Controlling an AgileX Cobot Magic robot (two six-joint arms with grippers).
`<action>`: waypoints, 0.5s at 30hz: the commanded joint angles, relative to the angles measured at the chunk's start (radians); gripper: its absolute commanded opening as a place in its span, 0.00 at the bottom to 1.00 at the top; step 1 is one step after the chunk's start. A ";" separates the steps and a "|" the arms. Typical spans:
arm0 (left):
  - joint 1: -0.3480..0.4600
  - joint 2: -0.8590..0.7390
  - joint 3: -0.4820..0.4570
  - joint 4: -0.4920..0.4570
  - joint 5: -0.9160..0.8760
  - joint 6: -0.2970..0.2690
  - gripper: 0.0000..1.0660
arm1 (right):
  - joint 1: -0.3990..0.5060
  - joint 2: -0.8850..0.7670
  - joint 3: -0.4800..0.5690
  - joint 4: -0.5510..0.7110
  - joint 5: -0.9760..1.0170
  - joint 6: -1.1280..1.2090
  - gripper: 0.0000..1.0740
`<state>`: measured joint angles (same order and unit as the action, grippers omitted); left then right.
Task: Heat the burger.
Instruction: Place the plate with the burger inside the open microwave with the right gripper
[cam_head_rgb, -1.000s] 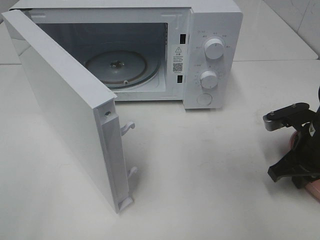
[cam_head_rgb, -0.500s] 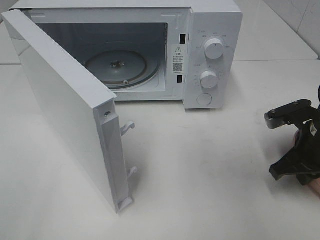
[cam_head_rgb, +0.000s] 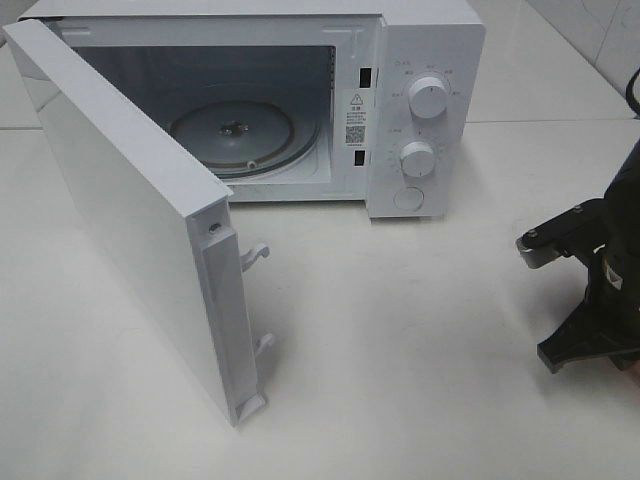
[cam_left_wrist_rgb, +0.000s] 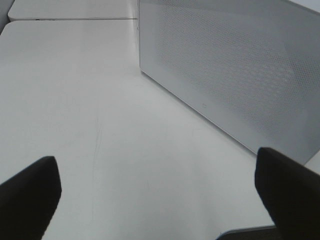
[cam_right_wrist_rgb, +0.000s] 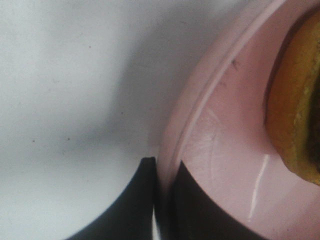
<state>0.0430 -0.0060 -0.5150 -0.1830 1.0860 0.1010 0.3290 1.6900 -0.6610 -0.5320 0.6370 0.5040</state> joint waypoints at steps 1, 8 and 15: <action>0.003 -0.015 0.001 -0.005 -0.013 -0.001 0.92 | 0.036 -0.008 0.003 -0.070 0.084 0.047 0.00; 0.003 -0.015 0.001 -0.005 -0.013 -0.001 0.92 | 0.085 -0.047 0.003 -0.111 0.129 0.073 0.00; 0.003 -0.015 0.001 -0.005 -0.013 -0.001 0.92 | 0.122 -0.113 0.003 -0.128 0.203 0.073 0.00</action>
<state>0.0430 -0.0060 -0.5150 -0.1830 1.0860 0.1010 0.4400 1.6030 -0.6600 -0.6090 0.7680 0.5640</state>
